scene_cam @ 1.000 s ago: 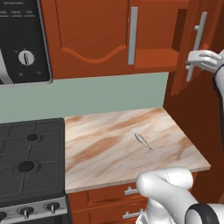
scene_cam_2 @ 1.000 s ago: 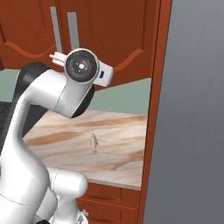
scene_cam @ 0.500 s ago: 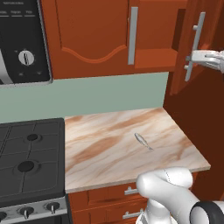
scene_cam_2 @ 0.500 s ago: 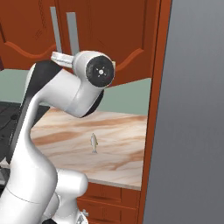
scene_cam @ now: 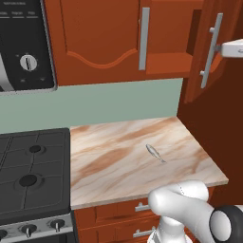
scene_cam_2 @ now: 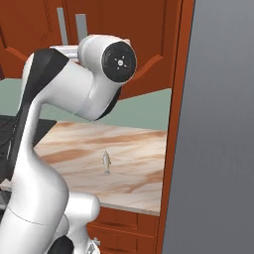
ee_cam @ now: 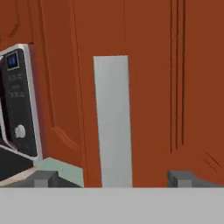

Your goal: Retrieve the tupperware from the cabinet, then place the raw meat into the tupperware to avoid contamination.

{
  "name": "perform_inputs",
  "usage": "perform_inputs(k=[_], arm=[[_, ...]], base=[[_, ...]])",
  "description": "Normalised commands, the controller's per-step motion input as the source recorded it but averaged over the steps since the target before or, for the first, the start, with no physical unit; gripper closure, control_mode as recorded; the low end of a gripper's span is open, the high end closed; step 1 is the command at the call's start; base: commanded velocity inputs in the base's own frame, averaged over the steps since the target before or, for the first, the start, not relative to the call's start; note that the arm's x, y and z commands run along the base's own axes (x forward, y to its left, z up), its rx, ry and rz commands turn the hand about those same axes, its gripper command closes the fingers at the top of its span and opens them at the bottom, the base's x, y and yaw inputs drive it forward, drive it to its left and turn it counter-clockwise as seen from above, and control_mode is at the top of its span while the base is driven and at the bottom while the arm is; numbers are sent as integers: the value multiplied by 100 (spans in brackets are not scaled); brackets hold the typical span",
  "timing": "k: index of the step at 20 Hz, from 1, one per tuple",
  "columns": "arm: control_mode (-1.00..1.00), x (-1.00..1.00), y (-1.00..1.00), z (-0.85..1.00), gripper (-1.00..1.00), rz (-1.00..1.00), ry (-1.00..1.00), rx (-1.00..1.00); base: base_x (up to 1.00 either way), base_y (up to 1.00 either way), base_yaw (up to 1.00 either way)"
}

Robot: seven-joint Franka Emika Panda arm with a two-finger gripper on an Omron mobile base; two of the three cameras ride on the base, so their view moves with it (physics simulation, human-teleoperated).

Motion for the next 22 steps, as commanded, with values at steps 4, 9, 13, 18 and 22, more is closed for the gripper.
perform_inputs(k=[4, 9, 13, 18, 22], arm=[[-100, -74, 35, 7, -100, 1, -5, -20], [-100, -94, 51, 0, -100, 0, -10, -20], [-100, -91, 66, 0, -100, 0, -13, -23], [-100, -70, 78, 0, -100, 0, -9, -24], [-100, -30, 79, 0, -100, -2, -12, -27]], base=[[0, 0, 0], [0, 0, 0], [0, 0, 0], [0, 0, 0], [0, 0, 0]])
